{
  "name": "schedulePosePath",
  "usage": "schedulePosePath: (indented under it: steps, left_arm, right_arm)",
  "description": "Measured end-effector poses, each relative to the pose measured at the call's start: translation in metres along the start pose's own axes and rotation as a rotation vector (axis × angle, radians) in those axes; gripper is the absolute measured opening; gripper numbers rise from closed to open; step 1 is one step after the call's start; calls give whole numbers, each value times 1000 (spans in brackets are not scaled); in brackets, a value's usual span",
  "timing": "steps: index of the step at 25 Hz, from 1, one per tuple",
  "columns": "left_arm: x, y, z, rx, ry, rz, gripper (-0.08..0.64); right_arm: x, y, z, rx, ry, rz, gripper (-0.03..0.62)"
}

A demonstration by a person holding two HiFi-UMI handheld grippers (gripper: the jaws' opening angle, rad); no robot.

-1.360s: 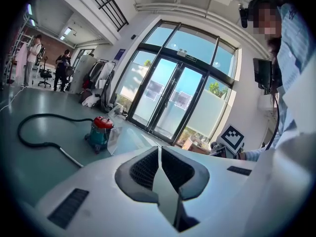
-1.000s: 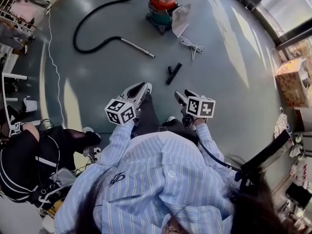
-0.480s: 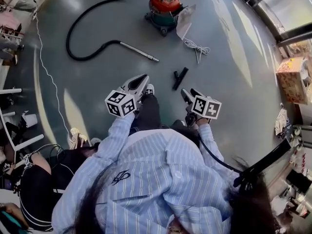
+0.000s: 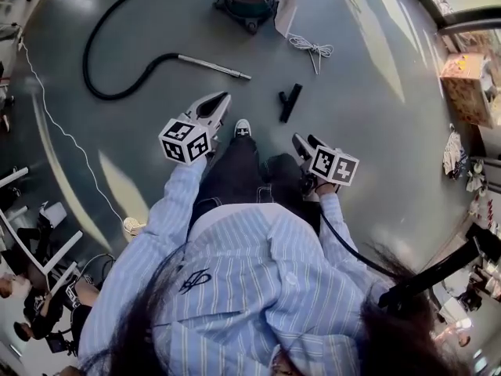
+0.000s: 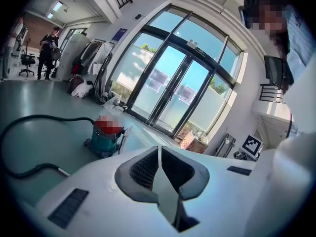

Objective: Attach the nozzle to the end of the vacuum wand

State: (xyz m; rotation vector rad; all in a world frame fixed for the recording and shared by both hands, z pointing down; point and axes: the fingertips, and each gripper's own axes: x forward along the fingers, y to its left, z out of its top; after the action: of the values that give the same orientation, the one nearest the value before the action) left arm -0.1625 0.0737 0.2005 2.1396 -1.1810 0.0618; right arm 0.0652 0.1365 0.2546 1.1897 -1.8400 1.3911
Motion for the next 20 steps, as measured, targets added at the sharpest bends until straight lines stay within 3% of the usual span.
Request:
schedulePosePath:
  steps: [5, 12, 15, 20]
  left_arm:
    - [18, 2, -11, -7, 62, -23, 8]
    - [54, -36, -44, 3, 177, -95, 8]
    - [67, -45, -62, 42, 258, -123, 8]
    - [100, -45, -93, 69, 332, -104, 8]
  right_arm:
    - [4, -13, 1, 51, -1, -18, 233]
    - [22, -59, 1, 105, 15, -40, 233]
    - [41, -78, -8, 97, 33, -47, 233]
    - [70, -121, -9, 72, 41, -52, 233]
